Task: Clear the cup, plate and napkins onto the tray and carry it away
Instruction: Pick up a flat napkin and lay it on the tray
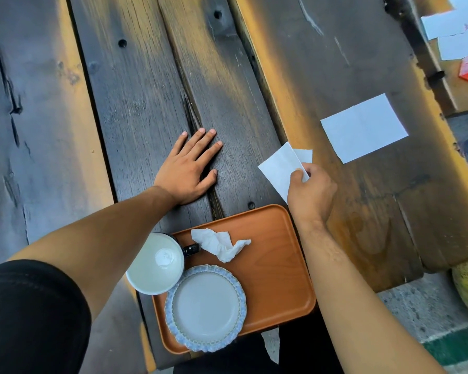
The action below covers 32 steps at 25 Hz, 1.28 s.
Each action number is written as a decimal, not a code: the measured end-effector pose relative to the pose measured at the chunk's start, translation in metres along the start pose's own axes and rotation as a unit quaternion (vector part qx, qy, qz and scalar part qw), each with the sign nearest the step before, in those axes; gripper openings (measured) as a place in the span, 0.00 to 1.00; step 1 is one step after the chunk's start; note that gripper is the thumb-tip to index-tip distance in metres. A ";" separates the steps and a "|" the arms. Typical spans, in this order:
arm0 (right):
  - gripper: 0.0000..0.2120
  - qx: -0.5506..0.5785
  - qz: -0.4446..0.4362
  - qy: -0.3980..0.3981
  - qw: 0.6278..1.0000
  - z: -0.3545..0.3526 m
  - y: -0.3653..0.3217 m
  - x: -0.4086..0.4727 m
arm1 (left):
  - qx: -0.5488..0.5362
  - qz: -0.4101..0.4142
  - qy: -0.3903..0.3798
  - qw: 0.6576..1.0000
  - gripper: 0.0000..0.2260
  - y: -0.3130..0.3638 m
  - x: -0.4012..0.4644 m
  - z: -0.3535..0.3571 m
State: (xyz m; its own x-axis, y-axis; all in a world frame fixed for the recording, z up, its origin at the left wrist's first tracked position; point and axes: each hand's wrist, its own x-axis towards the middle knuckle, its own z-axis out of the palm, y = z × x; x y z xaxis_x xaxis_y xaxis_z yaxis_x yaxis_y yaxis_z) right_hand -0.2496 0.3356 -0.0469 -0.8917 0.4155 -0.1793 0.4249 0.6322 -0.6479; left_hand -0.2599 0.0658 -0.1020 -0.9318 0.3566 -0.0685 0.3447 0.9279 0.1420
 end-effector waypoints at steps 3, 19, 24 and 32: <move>0.10 0.018 -0.014 -0.013 1.000 -0.013 0.000 0.002 | 0.005 0.000 -0.001 1.000 0.30 0.000 0.000 0.000; 0.04 0.037 -0.204 -0.288 0.935 -0.092 0.005 -0.031 | 0.038 -0.012 -0.033 0.999 0.31 0.005 0.001 -0.003; 0.04 0.004 -0.190 -0.404 0.895 -0.108 0.019 -0.057 | 0.039 -0.012 -0.031 0.999 0.31 0.005 0.001 -0.003; 0.05 -0.110 -0.167 -0.525 0.828 -0.106 0.071 -0.085 | 0.035 -0.012 -0.023 0.999 0.31 0.004 0.000 -0.001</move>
State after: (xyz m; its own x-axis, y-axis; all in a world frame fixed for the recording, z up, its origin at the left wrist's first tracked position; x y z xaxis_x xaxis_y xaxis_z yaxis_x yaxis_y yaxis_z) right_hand -0.1268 0.4139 0.0007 -0.5605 -0.5296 -0.6366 0.0432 0.7490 -0.6611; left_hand -0.2588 0.0700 -0.1006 -0.9342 0.3373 -0.1158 0.3311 0.9410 0.0697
